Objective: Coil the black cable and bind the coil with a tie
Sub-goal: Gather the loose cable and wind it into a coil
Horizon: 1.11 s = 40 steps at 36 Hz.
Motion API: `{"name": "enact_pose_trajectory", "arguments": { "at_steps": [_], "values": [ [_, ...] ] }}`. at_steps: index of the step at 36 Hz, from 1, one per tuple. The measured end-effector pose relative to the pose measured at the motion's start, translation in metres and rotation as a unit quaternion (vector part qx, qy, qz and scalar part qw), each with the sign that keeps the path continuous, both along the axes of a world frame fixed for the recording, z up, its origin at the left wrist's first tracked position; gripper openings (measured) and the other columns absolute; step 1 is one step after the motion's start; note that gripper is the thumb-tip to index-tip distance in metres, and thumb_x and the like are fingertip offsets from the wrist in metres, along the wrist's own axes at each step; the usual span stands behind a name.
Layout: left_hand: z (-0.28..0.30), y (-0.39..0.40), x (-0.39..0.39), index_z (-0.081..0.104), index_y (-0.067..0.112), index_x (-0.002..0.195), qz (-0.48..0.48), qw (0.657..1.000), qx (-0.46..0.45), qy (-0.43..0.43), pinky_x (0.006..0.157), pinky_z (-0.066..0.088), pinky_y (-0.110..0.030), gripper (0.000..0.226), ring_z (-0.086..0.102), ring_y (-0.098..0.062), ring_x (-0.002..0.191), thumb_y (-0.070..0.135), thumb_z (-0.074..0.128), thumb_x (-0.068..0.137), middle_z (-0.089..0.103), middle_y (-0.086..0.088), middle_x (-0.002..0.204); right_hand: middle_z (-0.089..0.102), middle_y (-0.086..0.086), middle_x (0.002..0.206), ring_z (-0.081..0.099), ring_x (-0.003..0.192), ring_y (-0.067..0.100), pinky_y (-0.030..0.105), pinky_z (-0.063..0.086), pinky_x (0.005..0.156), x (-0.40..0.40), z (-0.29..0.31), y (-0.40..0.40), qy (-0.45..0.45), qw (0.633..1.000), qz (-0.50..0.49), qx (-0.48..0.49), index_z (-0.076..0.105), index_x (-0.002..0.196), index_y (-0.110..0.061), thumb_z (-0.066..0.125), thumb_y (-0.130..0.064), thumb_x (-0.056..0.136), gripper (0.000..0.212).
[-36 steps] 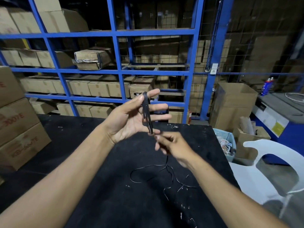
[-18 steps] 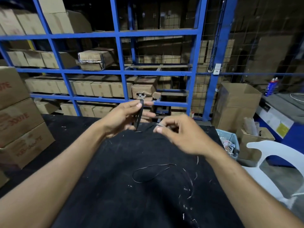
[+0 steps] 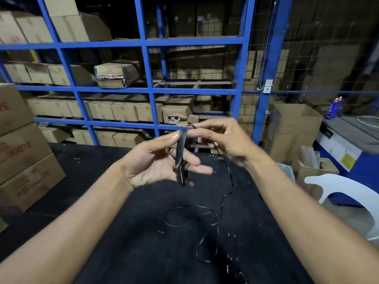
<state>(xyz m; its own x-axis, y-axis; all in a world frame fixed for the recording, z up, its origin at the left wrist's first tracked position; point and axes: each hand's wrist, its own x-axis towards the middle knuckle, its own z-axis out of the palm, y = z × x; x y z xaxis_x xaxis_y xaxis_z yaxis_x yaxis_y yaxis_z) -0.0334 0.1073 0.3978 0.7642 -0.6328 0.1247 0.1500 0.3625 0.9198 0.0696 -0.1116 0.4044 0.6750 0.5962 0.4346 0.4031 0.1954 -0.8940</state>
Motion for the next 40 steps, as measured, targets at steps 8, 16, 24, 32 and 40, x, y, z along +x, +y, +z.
{"name": "enact_pose_trajectory", "arguments": {
  "at_steps": [8,16,24,32,40],
  "values": [
    [0.011,-0.002,0.013,0.047,0.024,0.156,0.102,0.992,-0.081,-0.004,0.105,0.030,-0.082,0.048,0.051,-0.053,0.139,0.035,0.029,0.113,0.068,-0.021,0.138,0.075,0.015,0.081,0.057,0.051,0.007,0.016,0.042,0.050,-0.032,-0.076,0.035,0.125,0.992,-0.029,-0.021,0.077,0.103,-0.018,0.050,0.001,0.108,0.034],
    [0.021,0.023,0.022,0.051,0.028,0.154,0.258,0.965,-0.026,-0.023,0.101,0.044,-0.079,0.043,0.056,-0.049,0.137,0.032,0.039,0.112,0.059,-0.023,0.150,0.063,-0.003,0.060,0.042,0.052,0.008,0.016,0.035,0.053,-0.063,-0.090,0.024,0.085,0.987,-0.005,-0.140,0.076,0.128,-0.022,0.056,-0.022,0.110,0.027],
    [0.012,0.037,0.018,0.062,0.029,0.144,0.330,0.933,0.137,-0.053,0.107,0.041,-0.076,0.038,0.064,-0.041,0.131,0.033,0.040,0.112,0.069,-0.016,0.140,0.058,-0.002,0.059,0.049,0.055,0.008,0.024,0.042,0.062,-0.066,-0.029,0.001,-0.076,0.972,-0.076,-0.209,0.080,0.096,-0.017,0.067,-0.025,0.103,0.018],
    [-0.009,0.009,0.004,0.063,0.024,0.143,0.195,0.961,0.194,-0.002,0.076,0.061,-0.040,0.038,0.057,-0.051,0.134,0.034,0.048,0.109,0.067,-0.027,0.137,0.081,0.000,0.089,0.076,0.090,0.016,0.047,0.060,0.084,-0.048,0.029,-0.003,-0.205,0.948,-0.098,-0.224,0.082,0.092,-0.017,0.082,-0.020,0.092,0.004],
    [-0.010,0.005,-0.005,0.047,0.016,0.155,0.031,0.993,0.114,0.032,0.102,0.051,-0.065,0.048,0.052,-0.060,0.135,0.034,0.044,0.111,0.072,-0.030,0.126,0.079,0.018,0.089,0.067,0.078,0.021,0.032,0.054,0.075,-0.015,0.032,-0.009,-0.144,0.983,-0.025,-0.109,0.083,0.094,-0.006,0.086,-0.011,0.086,0.011]
  ]
}}
